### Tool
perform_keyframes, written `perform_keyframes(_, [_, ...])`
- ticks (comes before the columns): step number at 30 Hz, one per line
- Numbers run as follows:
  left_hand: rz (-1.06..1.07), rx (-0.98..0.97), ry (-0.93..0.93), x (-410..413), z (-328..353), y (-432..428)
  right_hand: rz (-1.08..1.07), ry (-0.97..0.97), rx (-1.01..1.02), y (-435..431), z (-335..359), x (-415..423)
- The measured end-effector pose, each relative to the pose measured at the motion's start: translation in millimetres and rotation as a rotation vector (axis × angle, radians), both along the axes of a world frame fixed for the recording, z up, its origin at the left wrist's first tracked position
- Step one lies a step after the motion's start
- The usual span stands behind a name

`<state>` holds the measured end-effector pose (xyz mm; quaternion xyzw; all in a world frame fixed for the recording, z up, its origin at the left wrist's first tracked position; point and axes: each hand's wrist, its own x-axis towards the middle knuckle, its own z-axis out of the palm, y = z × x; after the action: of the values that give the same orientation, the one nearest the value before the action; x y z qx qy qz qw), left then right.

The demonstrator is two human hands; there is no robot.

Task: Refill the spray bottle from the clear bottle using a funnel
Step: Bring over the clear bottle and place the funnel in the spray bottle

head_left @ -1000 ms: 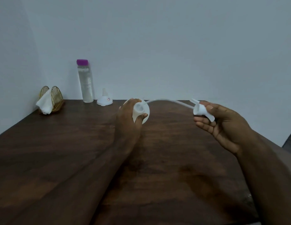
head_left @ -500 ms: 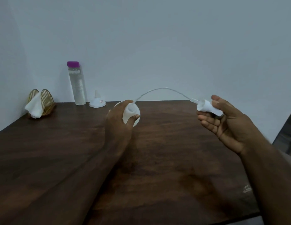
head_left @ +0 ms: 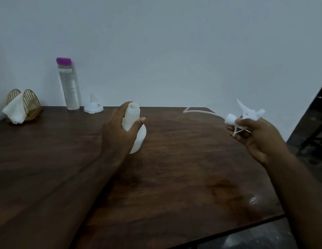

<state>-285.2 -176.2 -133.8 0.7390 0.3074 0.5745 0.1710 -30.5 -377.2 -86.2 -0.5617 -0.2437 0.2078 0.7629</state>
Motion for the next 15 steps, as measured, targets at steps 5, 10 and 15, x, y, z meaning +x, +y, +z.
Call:
perform_keyframes(5, [-0.058, -0.002, -0.013, 1.5, -0.6, -1.4, -0.289, -0.919, -0.462, 10.1, -29.7, 4.8])
perform_keyframes(10, [-0.065, -0.054, -0.027, 2.0, -0.8, -0.8, -0.143, -1.326, -0.672, 24.3, -56.4, 21.3])
perform_keyframes(15, [-0.054, -0.105, 0.002, 2.8, -3.0, 3.6, 0.069, -1.378, -0.906, 41.8, -66.0, 45.5])
